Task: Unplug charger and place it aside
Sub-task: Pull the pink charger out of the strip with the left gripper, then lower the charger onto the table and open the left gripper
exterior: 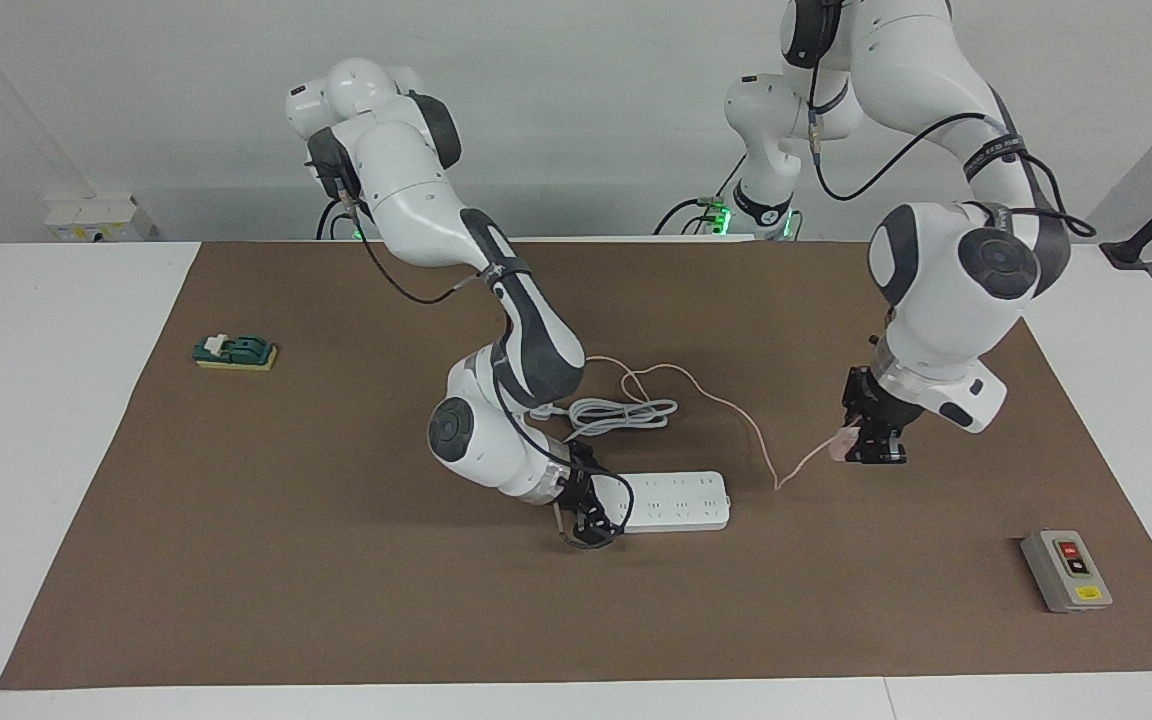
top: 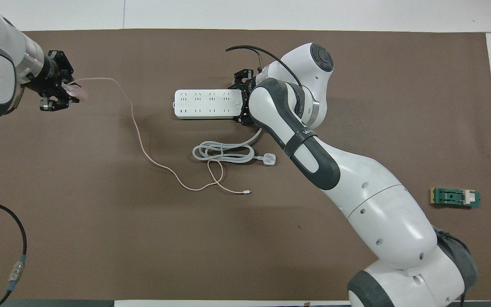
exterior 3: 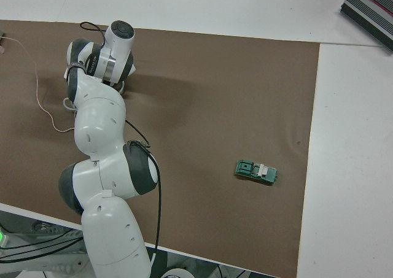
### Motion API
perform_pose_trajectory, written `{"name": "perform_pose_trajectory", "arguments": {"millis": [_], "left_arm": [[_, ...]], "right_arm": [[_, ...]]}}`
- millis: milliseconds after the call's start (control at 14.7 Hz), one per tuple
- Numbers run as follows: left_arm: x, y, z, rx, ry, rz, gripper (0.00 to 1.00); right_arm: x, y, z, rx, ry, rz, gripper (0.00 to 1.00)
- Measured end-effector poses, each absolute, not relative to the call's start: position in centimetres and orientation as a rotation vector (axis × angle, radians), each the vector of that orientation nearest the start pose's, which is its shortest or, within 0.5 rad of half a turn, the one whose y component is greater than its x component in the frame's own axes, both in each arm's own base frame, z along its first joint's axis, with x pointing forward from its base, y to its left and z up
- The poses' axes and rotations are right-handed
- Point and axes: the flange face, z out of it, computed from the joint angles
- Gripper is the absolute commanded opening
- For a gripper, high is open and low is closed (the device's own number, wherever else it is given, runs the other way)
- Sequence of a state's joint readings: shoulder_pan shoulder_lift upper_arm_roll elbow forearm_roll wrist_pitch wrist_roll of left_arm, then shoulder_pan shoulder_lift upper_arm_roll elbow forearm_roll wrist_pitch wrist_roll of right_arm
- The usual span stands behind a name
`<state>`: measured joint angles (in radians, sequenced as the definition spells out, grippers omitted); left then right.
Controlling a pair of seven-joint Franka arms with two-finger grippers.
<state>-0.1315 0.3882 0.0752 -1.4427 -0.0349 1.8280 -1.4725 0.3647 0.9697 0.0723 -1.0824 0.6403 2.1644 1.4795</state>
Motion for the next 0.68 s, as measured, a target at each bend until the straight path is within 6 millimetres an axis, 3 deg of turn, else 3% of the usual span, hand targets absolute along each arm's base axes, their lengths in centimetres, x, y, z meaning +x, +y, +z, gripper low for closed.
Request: {"name": "perform_pose_trajectory", "arguments": {"millis": [204,408,545,681], "left_arm": [[67.2,-0.6,46.7,-2.437,-1.959,0.040,0.00],[66.8,5.3,46.6,-2.542,-1.810,0.069,0.00],[66.3,7.3,46.3,-2.601,-1.725,0.080,0.00],[65.6,7.8,45.2,-2.629,-1.680,0.091,0.05]], "right_arm": [[71.2,34.1,25.2,-2.045,1.700,0.556,1.00],[71.2,34.2,25.4,-2.048,1.698,0.552,1.00],[71.2,34.3,25.7,-2.052,1.693,0.549,1.00],[71.3,34.4,27.2,-2.054,1.679,0.550,1.00]]}}
